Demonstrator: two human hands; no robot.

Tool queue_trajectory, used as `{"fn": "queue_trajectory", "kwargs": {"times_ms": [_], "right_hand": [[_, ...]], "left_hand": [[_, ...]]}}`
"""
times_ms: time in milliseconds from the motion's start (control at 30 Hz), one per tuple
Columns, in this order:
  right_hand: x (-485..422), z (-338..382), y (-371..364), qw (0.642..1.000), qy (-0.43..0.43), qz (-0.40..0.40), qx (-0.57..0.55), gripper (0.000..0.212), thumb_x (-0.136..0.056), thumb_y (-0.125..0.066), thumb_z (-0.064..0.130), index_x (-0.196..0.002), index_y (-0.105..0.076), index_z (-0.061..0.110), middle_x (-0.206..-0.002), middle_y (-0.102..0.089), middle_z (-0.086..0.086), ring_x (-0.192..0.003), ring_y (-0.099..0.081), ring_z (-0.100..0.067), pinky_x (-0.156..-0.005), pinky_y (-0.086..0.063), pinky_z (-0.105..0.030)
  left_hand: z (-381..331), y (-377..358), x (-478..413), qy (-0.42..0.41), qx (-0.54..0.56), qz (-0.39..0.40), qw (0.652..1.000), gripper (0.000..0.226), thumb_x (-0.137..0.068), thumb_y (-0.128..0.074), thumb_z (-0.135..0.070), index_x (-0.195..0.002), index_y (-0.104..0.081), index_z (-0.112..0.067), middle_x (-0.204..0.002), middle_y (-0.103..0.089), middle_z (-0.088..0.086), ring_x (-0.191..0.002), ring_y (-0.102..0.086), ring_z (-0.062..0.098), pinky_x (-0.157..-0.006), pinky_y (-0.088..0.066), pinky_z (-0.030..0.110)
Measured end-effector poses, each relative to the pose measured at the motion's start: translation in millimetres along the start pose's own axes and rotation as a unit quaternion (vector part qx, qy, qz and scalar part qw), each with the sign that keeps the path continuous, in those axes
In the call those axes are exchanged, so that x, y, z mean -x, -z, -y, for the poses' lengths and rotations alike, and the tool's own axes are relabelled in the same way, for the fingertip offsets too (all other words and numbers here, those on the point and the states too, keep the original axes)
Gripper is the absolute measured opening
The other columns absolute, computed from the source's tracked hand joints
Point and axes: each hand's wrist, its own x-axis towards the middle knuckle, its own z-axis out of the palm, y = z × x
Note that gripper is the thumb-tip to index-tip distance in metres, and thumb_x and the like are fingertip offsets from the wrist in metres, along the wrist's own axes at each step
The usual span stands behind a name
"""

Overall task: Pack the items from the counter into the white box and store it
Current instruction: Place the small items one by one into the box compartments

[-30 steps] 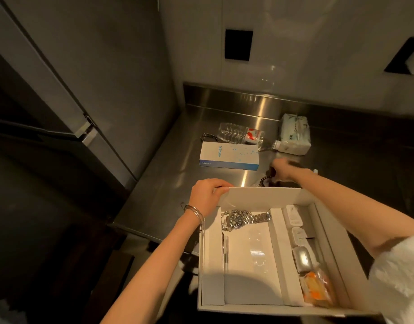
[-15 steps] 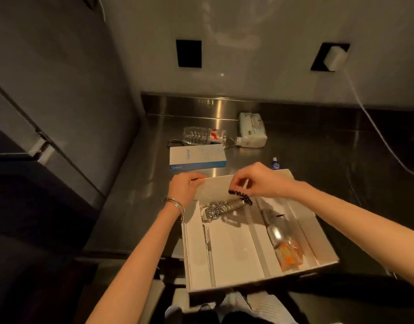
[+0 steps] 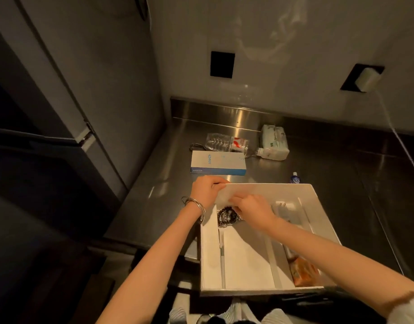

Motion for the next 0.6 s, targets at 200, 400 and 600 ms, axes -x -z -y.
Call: {"fn": "queue_trajectory", "kwargs": {"times_ms": [200, 400, 600], "right_hand": [[23.2, -25.1, 35.1, 0.980, -0.013, -0.117, -0.158, 0.017, -0.085, -0.063, 0.024, -0.100, -0.072, 0.021, -0.100, -0.073, 0.004, -0.087, -0.068, -0.017, -0.075, -0.054, -0.037], [19.7, -58.3, 74.1, 0.960, 0.015, -0.112, -0.258, 0.016, -0.084, -0.065, 0.014, -0.099, -0.071, 0.012, -0.094, -0.070, -0.001, -0.082, -0.064, -0.008, -0.073, -0.049, -0.012], [-27.0, -95.2, 86.0, 0.968, 0.012, -0.010, -0.252, 0.023, -0.084, -0.062, 0.003, -0.106, -0.067, 0.009, -0.111, -0.065, -0.008, -0.100, -0.062, -0.018, -0.082, -0.048, -0.014]], "left_hand": [[4.5, -3.1, -3.5, -0.008, -0.011, -0.001, 1.000, 0.021, -0.090, -0.053, -0.017, -0.102, -0.070, -0.014, -0.105, -0.071, 0.005, -0.099, -0.061, 0.019, -0.086, -0.043, 0.026], [10.9, -7.7, -7.5, -0.002, -0.003, -0.010, 1.000, 0.021, -0.090, -0.054, -0.018, -0.104, -0.069, -0.016, -0.104, -0.071, 0.005, -0.093, -0.056, 0.012, -0.088, -0.045, 0.030], [12.7, -10.0, -9.5, 0.004, -0.014, -0.010, 1.000, 0.021, -0.090, -0.053, -0.019, -0.104, -0.069, -0.018, -0.104, -0.070, 0.003, -0.095, -0.058, 0.014, -0.088, -0.048, 0.031]]}}
